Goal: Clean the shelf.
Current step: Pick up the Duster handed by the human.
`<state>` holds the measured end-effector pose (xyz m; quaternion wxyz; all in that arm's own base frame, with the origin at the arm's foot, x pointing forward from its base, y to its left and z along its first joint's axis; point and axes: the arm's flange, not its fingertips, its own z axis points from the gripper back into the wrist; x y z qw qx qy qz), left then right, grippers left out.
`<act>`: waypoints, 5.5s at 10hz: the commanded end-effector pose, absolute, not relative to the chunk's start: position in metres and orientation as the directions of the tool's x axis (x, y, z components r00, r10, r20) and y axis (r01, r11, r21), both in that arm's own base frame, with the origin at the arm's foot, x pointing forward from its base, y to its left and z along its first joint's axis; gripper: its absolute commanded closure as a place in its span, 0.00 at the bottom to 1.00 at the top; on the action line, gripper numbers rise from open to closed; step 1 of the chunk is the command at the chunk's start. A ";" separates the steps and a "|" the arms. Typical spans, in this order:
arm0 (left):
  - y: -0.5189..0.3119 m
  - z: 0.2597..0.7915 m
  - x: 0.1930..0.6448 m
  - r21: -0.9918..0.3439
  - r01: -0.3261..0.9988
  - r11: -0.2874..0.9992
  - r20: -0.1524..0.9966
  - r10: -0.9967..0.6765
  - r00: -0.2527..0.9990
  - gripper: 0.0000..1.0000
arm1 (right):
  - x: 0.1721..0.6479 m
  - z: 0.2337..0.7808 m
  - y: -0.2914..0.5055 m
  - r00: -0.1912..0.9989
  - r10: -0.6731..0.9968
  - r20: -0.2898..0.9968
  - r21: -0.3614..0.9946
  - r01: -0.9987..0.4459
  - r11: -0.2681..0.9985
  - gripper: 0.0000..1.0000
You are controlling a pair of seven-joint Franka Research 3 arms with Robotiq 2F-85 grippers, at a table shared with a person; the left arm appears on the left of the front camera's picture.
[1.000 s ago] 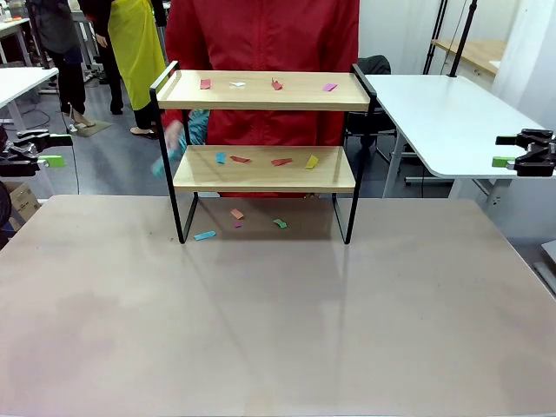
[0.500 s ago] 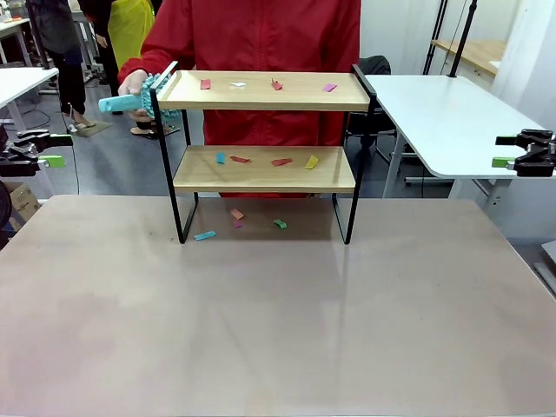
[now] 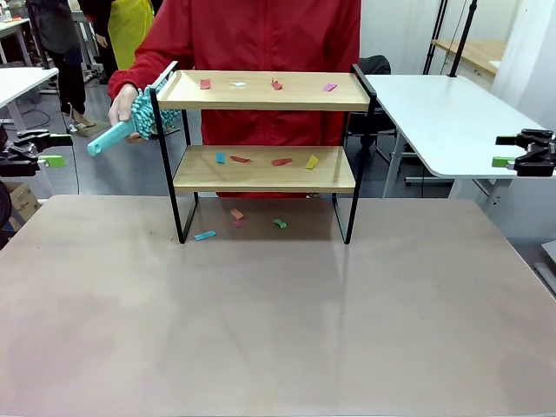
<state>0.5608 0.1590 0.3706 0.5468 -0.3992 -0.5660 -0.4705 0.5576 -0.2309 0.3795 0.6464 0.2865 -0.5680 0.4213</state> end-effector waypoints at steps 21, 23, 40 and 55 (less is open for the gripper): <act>0.123 0.585 0.505 -0.156 0.797 0.583 0.822 -0.371 0.433 0.00 | 0.558 0.385 -0.228 0.016 0.220 0.975 -0.095 -0.870 0.484 0.00; 0.096 0.624 0.482 -0.131 0.724 0.678 0.743 -0.416 0.524 0.00 | 0.558 0.385 -0.228 0.016 0.220 0.975 -0.095 -0.870 0.484 0.00; -0.063 0.668 0.457 0.084 0.421 0.903 0.497 -0.405 0.768 0.00 | 0.558 0.385 -0.228 0.016 0.220 0.975 -0.095 -0.870 0.484 0.00; -0.080 0.556 0.490 0.088 0.289 0.953 0.497 -0.293 0.817 0.43 | 0.558 0.385 -0.228 0.016 0.220 0.975 -0.095 -0.870 0.484 0.00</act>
